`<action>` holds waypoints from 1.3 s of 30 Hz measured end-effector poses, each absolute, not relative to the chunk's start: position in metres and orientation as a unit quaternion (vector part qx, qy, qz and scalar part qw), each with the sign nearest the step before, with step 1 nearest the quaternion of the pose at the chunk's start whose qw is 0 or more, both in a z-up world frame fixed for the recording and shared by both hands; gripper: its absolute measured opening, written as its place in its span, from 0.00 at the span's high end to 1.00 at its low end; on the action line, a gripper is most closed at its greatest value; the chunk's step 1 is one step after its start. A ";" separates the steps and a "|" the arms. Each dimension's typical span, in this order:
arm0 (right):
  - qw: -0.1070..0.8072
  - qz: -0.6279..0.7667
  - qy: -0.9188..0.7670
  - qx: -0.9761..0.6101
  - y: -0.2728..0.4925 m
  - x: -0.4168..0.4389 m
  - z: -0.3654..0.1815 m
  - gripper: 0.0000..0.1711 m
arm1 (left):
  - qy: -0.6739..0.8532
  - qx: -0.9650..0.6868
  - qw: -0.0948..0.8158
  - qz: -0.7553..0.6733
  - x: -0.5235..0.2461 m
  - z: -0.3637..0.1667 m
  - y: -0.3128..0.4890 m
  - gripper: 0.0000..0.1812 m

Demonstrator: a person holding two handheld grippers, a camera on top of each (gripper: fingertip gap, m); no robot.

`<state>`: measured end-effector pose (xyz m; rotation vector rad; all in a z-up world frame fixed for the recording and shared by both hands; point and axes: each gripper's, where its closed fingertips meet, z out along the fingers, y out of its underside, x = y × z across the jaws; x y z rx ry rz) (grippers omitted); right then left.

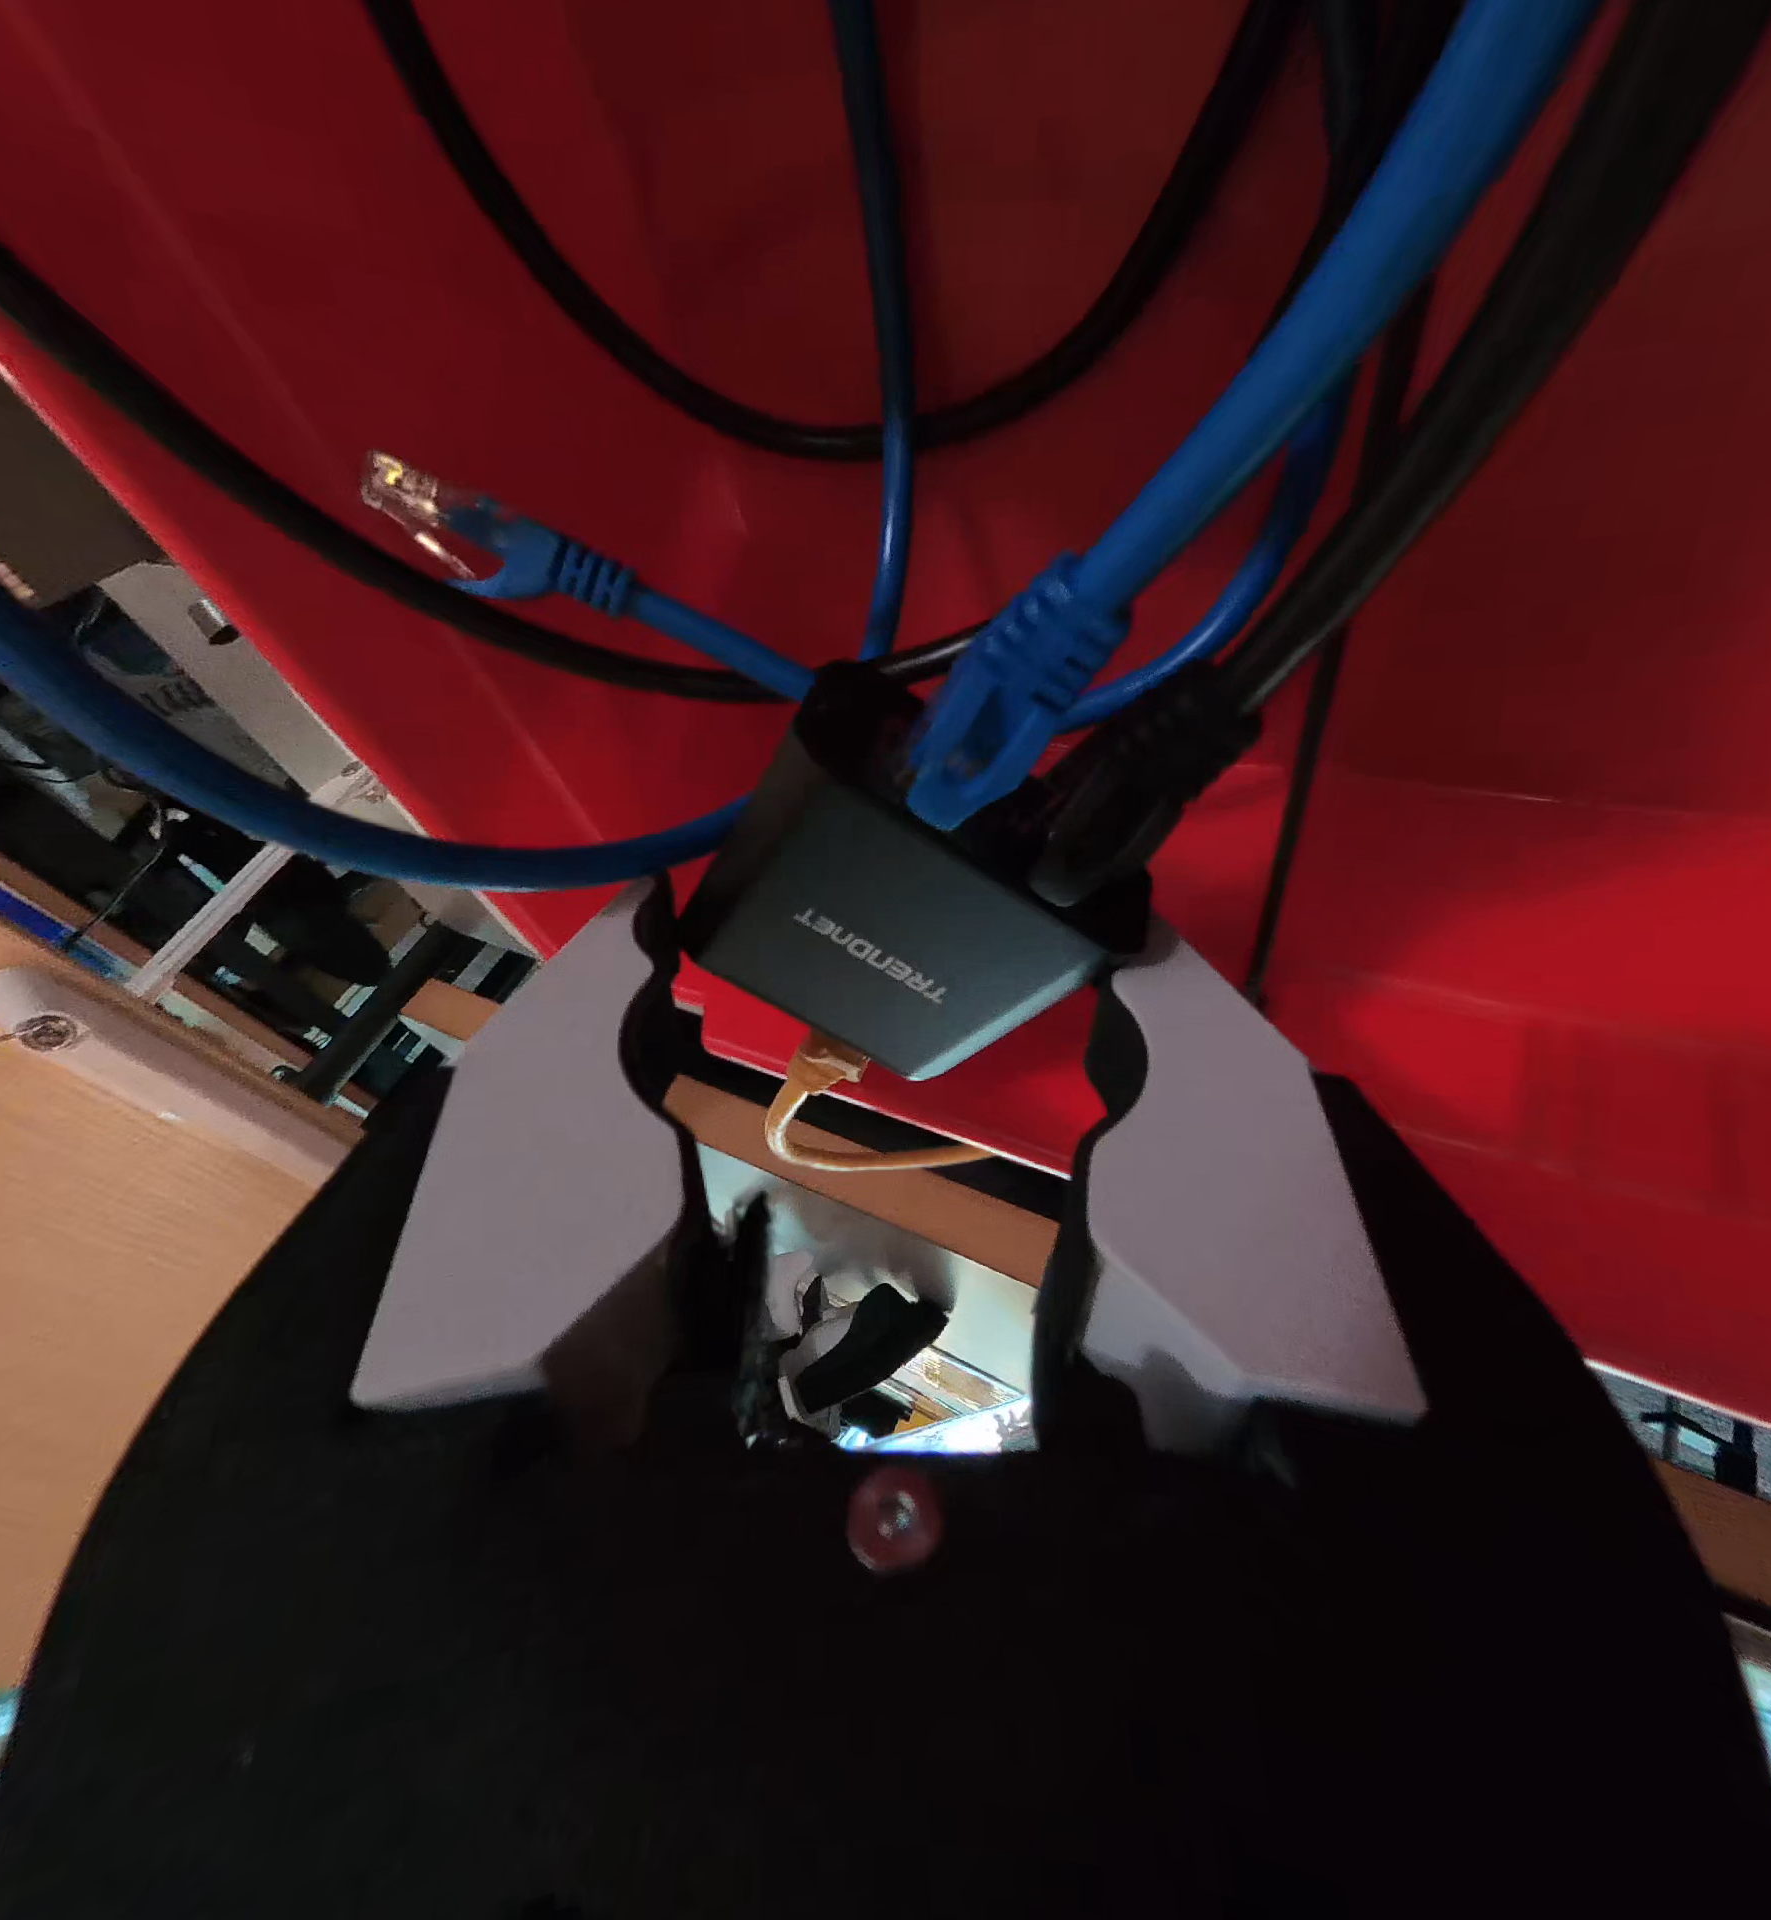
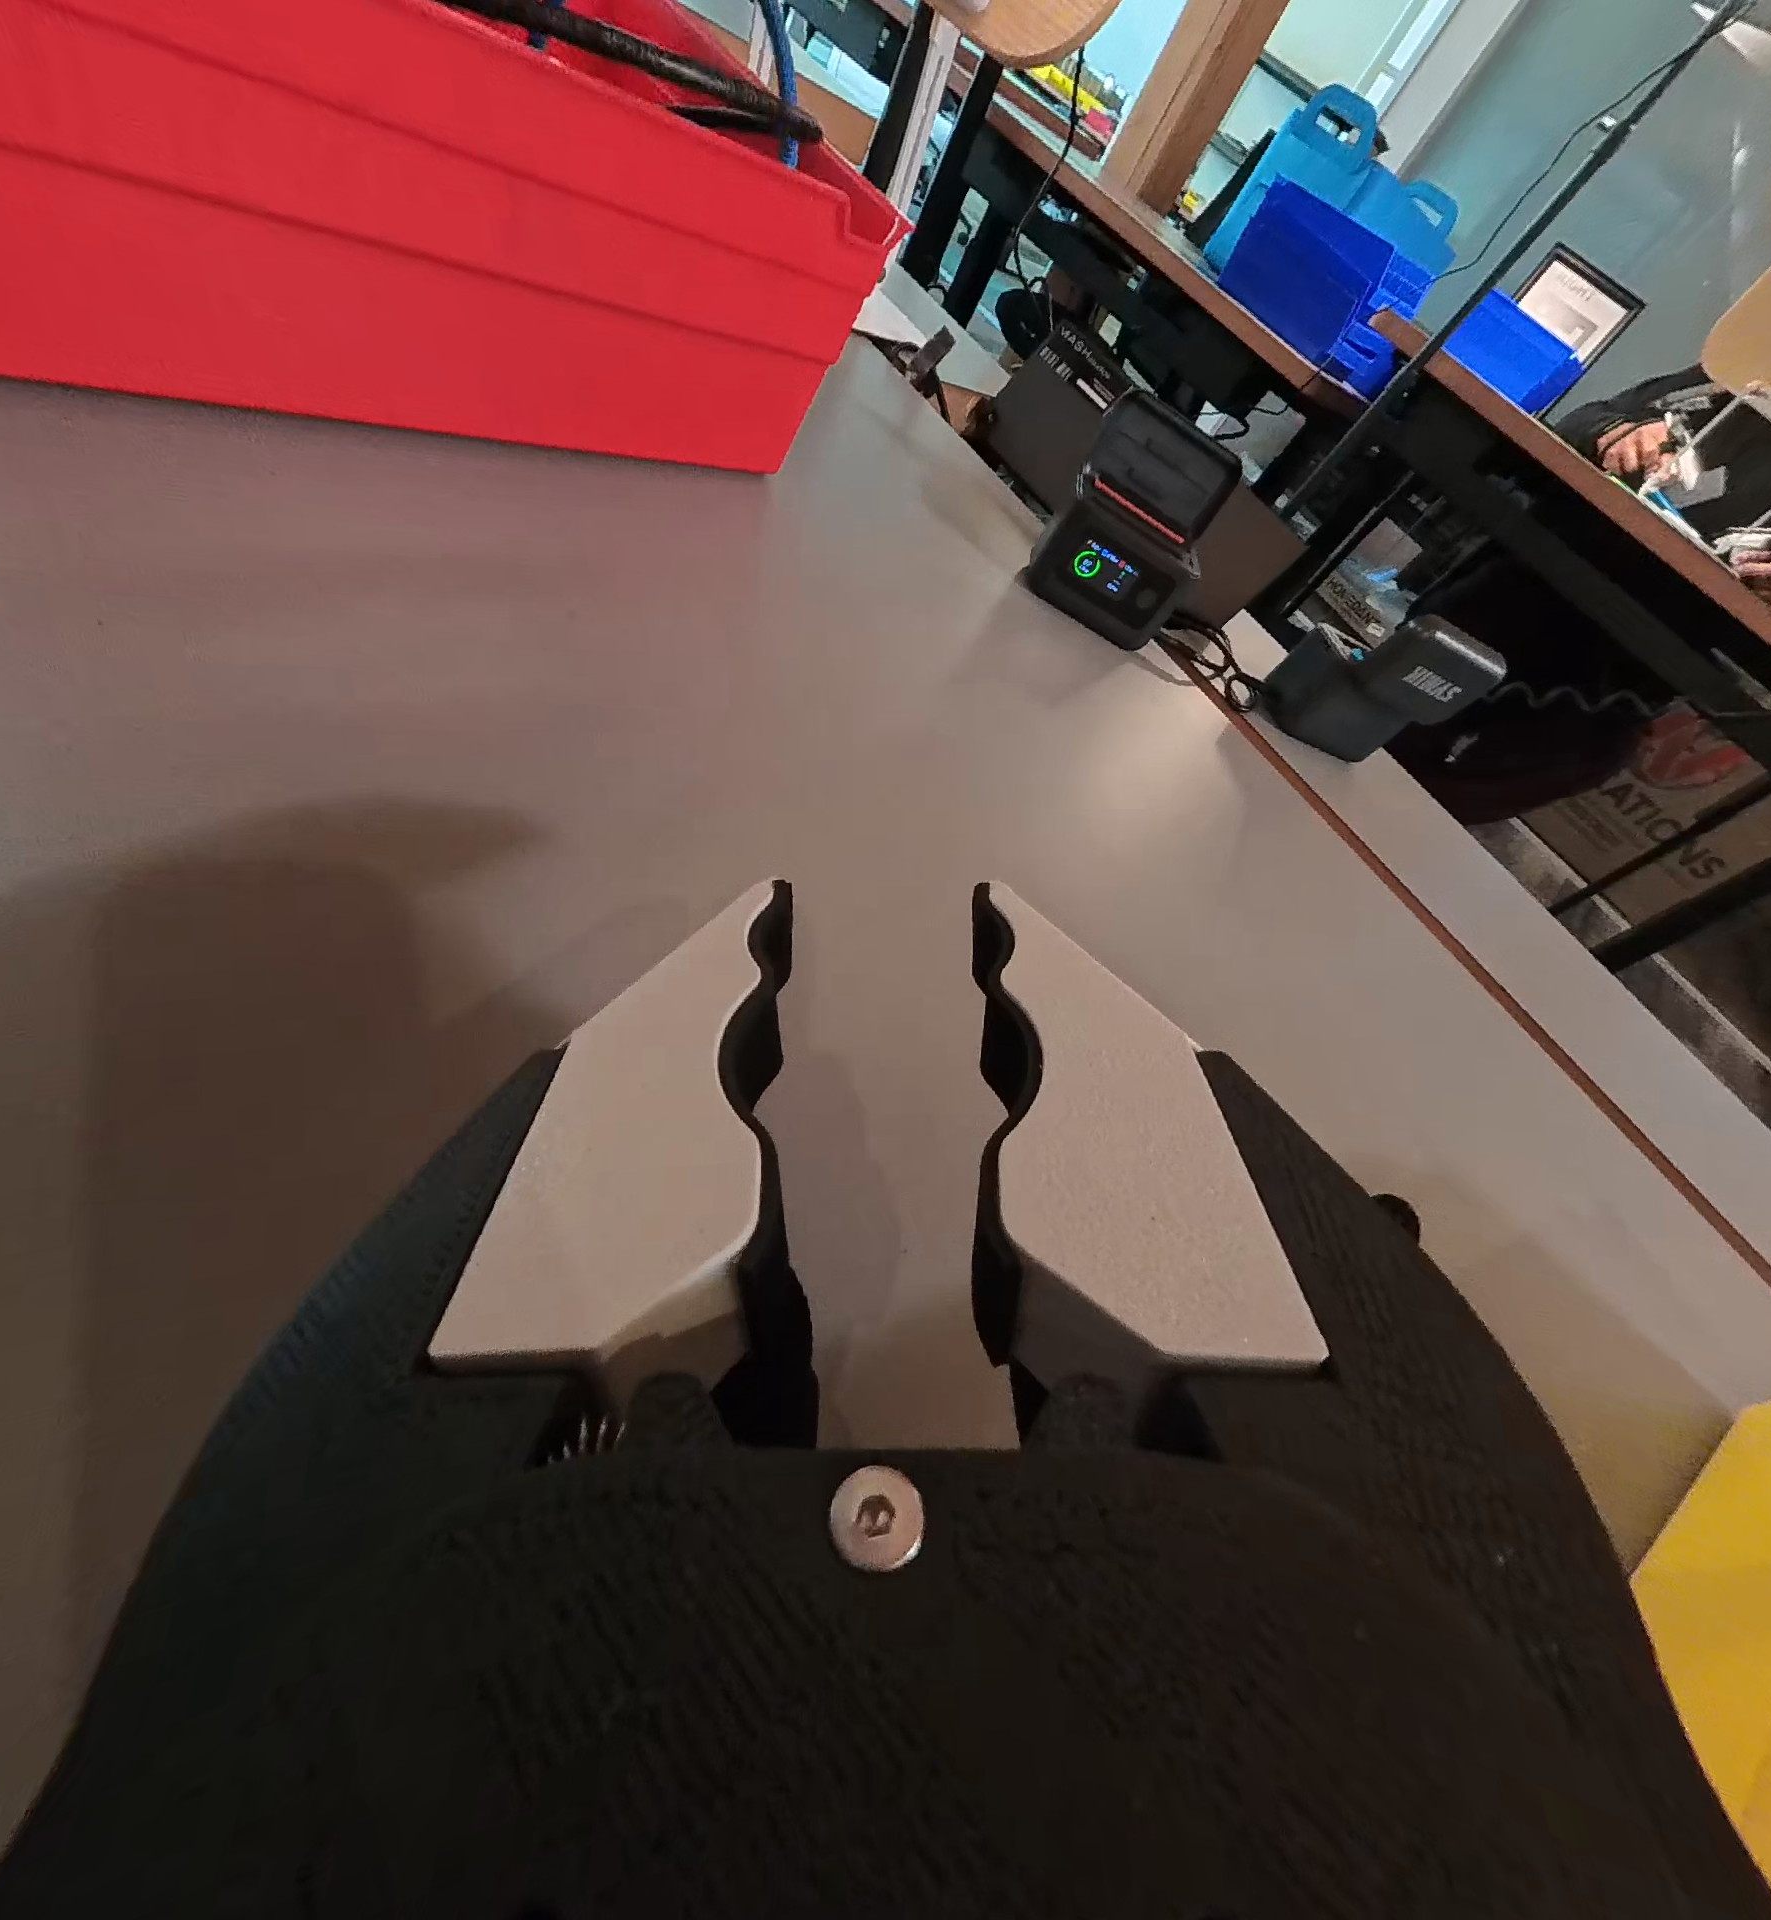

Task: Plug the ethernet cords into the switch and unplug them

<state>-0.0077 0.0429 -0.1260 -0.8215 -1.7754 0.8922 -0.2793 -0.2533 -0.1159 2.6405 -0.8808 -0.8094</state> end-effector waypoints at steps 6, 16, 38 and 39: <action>0.482 0.363 -0.725 -0.332 0.043 -0.007 -0.124 0.80 | -0.265 0.878 0.100 -0.386 -0.288 -0.088 -0.254 0.62; 0.482 0.360 -0.729 -0.328 0.040 -0.008 -0.124 0.80 | -0.127 0.789 -0.063 -0.598 -0.270 0.011 -0.258 0.63; 0.554 0.383 -0.653 -0.347 0.065 -0.004 -0.091 0.80 | -0.114 0.630 -0.406 -0.652 -0.174 0.179 -0.066 0.67; 0.558 0.384 -0.648 -0.347 0.067 -0.003 -0.089 0.80 | -0.126 0.631 -0.422 -0.638 -0.168 0.177 -0.047 0.67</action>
